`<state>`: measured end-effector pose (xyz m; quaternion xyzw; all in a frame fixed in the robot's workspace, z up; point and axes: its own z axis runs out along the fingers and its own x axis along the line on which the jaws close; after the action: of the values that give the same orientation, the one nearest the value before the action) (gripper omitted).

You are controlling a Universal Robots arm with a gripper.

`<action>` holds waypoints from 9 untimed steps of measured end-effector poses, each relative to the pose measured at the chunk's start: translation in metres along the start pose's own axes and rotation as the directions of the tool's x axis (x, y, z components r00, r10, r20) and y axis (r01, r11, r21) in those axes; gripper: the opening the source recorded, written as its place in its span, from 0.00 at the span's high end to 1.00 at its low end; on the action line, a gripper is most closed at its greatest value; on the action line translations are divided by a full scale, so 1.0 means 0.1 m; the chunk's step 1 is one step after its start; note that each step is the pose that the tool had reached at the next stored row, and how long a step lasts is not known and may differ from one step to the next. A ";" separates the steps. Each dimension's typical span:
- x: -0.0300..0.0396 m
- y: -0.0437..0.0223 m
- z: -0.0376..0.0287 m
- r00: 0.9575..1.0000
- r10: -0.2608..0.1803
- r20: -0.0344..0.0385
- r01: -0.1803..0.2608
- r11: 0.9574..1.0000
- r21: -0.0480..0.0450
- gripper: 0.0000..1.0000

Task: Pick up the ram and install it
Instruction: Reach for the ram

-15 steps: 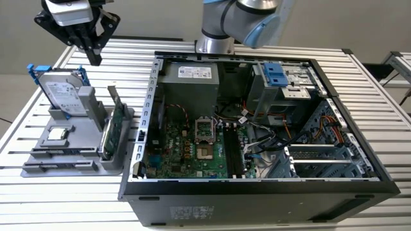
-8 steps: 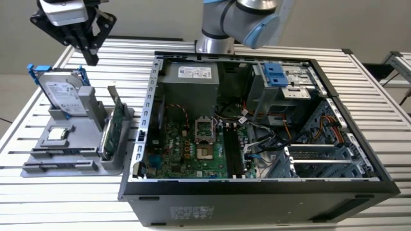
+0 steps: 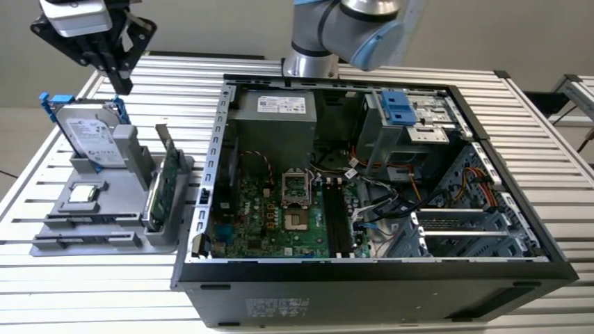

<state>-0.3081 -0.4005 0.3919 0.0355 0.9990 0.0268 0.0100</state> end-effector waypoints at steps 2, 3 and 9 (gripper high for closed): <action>0.040 -0.004 -0.001 1.000 0.000 0.000 0.000 1.000 0.000 1.00; 0.061 -0.006 -0.001 1.000 0.000 0.000 0.000 1.000 -0.001 1.00; 0.187 -0.015 -0.004 1.000 0.000 0.000 0.000 1.000 -0.001 1.00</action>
<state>-0.3269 -0.4007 0.3919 0.0355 0.9990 0.0271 0.0100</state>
